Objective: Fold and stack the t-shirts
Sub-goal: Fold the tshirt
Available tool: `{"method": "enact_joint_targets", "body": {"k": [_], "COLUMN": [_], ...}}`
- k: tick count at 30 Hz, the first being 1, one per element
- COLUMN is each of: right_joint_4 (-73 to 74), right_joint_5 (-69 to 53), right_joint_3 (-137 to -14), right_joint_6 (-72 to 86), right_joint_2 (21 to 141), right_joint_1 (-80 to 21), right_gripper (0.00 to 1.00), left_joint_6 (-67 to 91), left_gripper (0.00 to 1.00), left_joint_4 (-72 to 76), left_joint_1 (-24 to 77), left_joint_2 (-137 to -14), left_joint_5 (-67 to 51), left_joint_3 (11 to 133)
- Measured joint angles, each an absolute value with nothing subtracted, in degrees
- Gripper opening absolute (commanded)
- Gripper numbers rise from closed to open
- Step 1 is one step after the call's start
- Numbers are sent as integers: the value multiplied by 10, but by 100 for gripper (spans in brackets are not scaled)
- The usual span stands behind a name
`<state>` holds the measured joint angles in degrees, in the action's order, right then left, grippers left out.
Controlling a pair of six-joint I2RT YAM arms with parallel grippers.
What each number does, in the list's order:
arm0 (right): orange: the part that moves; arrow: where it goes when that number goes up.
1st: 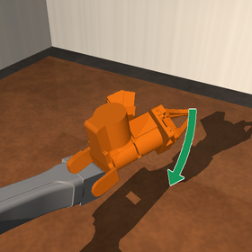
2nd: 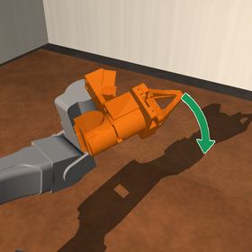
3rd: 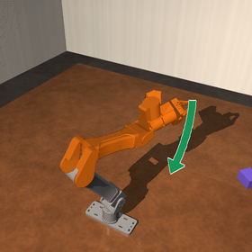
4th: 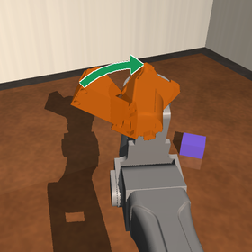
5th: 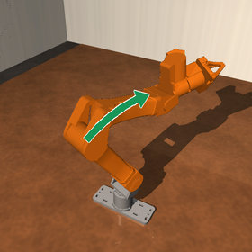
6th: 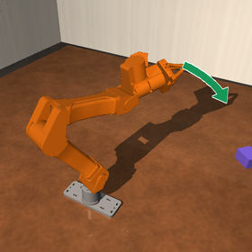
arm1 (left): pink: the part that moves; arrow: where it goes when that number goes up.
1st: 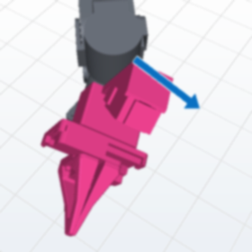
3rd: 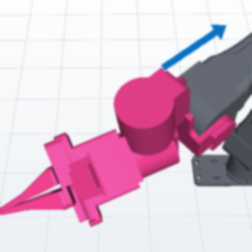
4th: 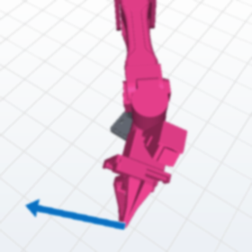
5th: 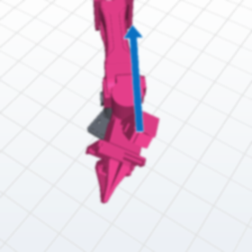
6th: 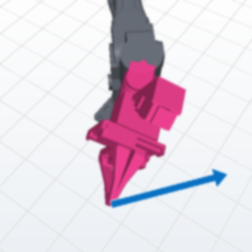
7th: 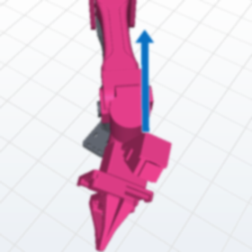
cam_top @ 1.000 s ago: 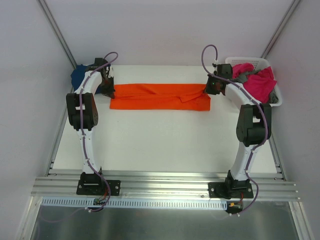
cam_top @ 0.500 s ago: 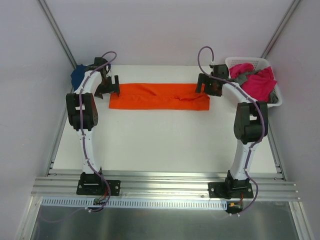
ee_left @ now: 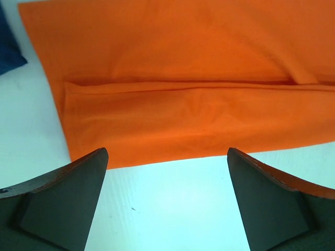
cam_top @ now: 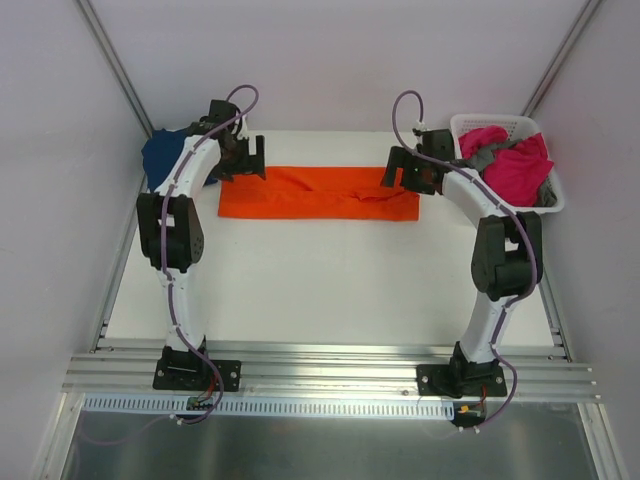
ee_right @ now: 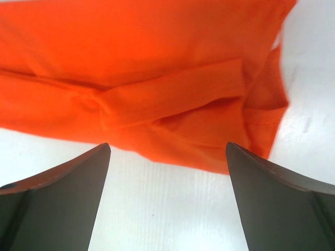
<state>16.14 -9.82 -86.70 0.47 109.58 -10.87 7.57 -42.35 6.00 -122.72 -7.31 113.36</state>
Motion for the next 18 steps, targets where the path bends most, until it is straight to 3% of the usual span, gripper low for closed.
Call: {"method": "enact_joint_targets", "body": {"k": [18], "right_joint_4": [174], "right_joint_5": [-140], "right_joint_3": [-952], "right_joint_6": [60], "right_joint_2": [1208], "right_joint_1": [-198], "right_gripper": [97], "left_joint_6": [83], "left_gripper": [99], "left_joint_4": [-425], "left_joint_1": [64], "left_joint_2": [-1325], "left_joint_5": [-124], "left_joint_3": [1133]}}
